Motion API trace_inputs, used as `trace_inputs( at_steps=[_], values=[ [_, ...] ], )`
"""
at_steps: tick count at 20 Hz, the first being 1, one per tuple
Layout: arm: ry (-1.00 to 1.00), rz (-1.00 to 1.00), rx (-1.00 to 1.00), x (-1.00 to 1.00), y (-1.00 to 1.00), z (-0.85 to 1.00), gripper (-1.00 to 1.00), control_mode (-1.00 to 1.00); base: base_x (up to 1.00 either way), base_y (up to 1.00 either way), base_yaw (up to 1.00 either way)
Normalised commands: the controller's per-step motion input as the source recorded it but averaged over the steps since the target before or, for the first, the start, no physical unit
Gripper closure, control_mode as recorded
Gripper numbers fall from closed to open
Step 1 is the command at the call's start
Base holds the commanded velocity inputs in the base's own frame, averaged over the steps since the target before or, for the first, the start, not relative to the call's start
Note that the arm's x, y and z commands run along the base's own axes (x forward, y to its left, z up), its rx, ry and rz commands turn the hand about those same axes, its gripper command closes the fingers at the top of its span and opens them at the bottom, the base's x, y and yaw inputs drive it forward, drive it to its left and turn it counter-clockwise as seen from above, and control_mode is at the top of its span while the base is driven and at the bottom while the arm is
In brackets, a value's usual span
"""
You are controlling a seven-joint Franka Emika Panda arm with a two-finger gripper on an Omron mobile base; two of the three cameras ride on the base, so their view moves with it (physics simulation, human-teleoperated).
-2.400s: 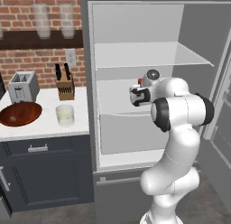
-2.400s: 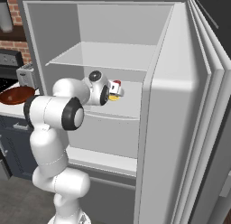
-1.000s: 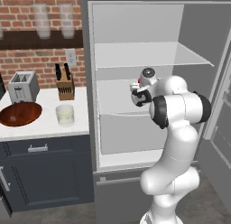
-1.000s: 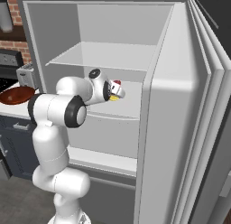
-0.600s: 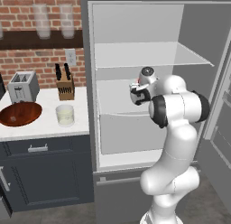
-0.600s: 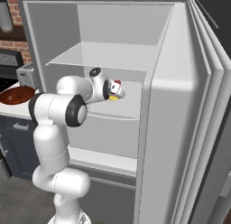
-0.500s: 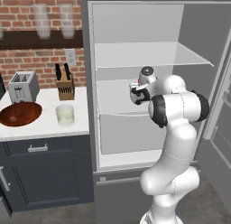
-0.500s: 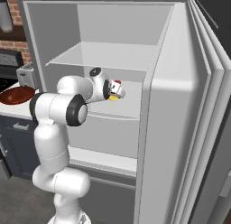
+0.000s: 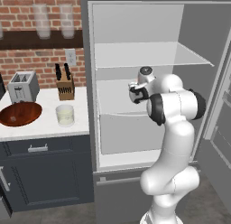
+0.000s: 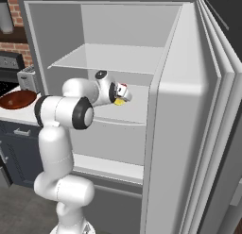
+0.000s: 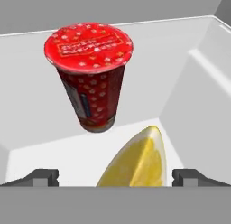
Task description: Grab a lemon wedge from the fridge and one ice cube from the ice bowl, and put them in the glass of lemonade.
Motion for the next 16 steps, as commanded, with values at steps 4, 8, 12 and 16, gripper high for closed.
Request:
trace_inputs(
  at_steps=[4, 8, 12, 16],
  values=[
    [0.00, 0.00, 0.00, 0.15, 0.00, 0.00, -1.00, -1.00, 0.00, 0.00, 0.00],
    [0.00, 0.00, 0.00, -0.15, -0.15, 0.00, -1.00, -1.00, 0.00, 0.00, 0.00],
    [0.00, 0.00, 0.01, -0.28, -0.11, -0.08, -1.00, -1.00, 0.00, 0.00, 0.00],
    [0.00, 0.00, 0.00, 0.02, 0.00, -0.40, -1.00, -1.00, 0.00, 0.00, 0.00]
  ],
)
